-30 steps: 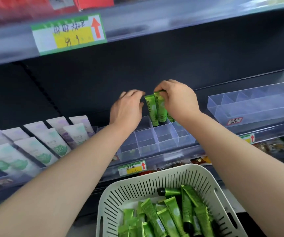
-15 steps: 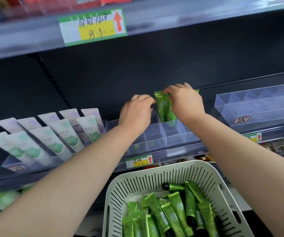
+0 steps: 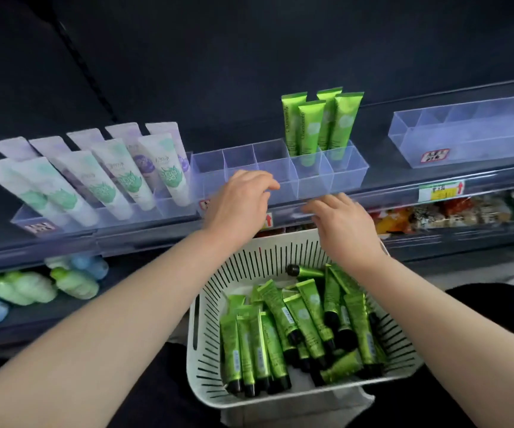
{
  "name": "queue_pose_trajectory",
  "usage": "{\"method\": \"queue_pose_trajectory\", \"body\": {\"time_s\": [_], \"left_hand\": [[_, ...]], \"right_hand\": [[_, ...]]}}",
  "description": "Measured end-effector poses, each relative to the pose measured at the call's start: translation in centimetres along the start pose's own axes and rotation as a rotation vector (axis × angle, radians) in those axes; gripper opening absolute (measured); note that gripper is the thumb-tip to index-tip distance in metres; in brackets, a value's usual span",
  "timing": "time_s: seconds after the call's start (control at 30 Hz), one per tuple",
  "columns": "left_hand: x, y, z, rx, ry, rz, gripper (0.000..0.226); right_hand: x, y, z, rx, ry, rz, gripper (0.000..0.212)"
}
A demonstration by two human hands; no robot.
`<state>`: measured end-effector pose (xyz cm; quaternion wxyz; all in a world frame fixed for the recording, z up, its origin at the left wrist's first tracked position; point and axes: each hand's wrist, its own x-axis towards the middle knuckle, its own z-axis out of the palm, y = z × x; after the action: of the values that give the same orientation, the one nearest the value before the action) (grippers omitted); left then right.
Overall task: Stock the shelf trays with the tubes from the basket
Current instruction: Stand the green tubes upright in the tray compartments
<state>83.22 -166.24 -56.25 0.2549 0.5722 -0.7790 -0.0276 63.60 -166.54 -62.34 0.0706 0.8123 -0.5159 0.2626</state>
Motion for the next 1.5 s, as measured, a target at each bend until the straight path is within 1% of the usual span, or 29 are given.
{"method": "queue_pose_trajectory", "body": {"time_s": [0.07,0.13,0.23,0.33,0.4,0.47,0.63,0.77,0.87,0.93,1.03,1.13,1.2,1.3,1.33,1.37,1.43,1.5], "left_hand": [[-2.3,-0.4,1.3,-0.019,-0.06,-0.031,0.026],[-4.5,-0.9,2.9,-0.021,-0.142,-0.076,0.025],[-7.2,-1.4,5.3,0.001,-0.341,-0.172,0.026],[-9.5,-1.7,7.7,0.016,-0.526,-0.259,0.026],[-10.6,-2.1,9.2,0.004,-0.604,-0.287,0.028],[-11.2,-2.3,10.3,-0.007,-0.649,-0.313,0.029],[-11.2,-2.3,12.2,-0.021,-0.676,-0.375,0.029],[-11.1,-2.6,13.0,-0.03,-0.682,-0.373,0.029],[-11.0,-2.5,13.4,-0.025,-0.703,-0.351,0.029],[-10.9,-2.4,13.6,-0.022,-0.72,-0.346,0.029],[-10.6,-1.8,13.9,-0.005,-0.748,-0.332,0.031],[-10.2,-1.1,14.7,0.045,-0.794,-0.291,0.032],[-9.7,-0.5,15.3,0.085,-0.827,-0.289,0.044],[-9.0,0.5,16.3,0.143,-0.921,-0.341,0.071],[-8.8,0.8,16.6,0.167,-0.96,-0.349,0.074],[-8.7,1.1,16.8,0.19,-0.975,-0.351,0.074],[-8.9,1.4,17.3,0.212,-0.955,-0.363,0.065],[-9.0,1.4,17.7,0.186,-0.92,-0.416,0.045]], "right_hand": [[-2.4,-0.1,1.2,0.004,-0.087,0.009,0.038],[-4.3,-0.2,2.3,0.002,-0.243,0.031,0.04],[-6.3,0.2,4.0,-0.014,-0.538,0.097,0.044],[-7.4,0.4,5.4,-0.051,-0.748,0.15,0.042],[-7.8,0.3,6.4,-0.074,-0.842,0.145,0.045],[-8.1,0.2,7.4,-0.093,-0.911,0.138,0.05],[-8.1,0.0,9.4,-0.096,-1.022,0.123,0.058],[-7.9,0.0,10.2,-0.122,-1.034,0.133,0.059],[-7.9,0.2,10.6,-0.149,-1.014,0.121,0.043],[-7.8,0.4,10.5,-0.134,-1.004,0.121,0.036],[-6.9,0.9,9.4,-0.078,-1.045,0.126,0.036],[-5.6,1.5,7.3,0.081,-1.102,0.24,0.023],[-5.2,1.7,5.7,0.147,-1.042,0.282,0.019],[-5.3,1.8,3.8,0.172,-0.831,0.321,0.016],[-5.6,1.9,3.5,0.186,-0.753,0.337,0.016],[-5.8,2.0,3.2,0.201,-0.687,0.353,0.015],[-6.3,2.2,2.9,0.221,-0.611,0.381,0.015],[-6.4,2.4,2.8,0.238,-0.584,0.39,0.015]]}}
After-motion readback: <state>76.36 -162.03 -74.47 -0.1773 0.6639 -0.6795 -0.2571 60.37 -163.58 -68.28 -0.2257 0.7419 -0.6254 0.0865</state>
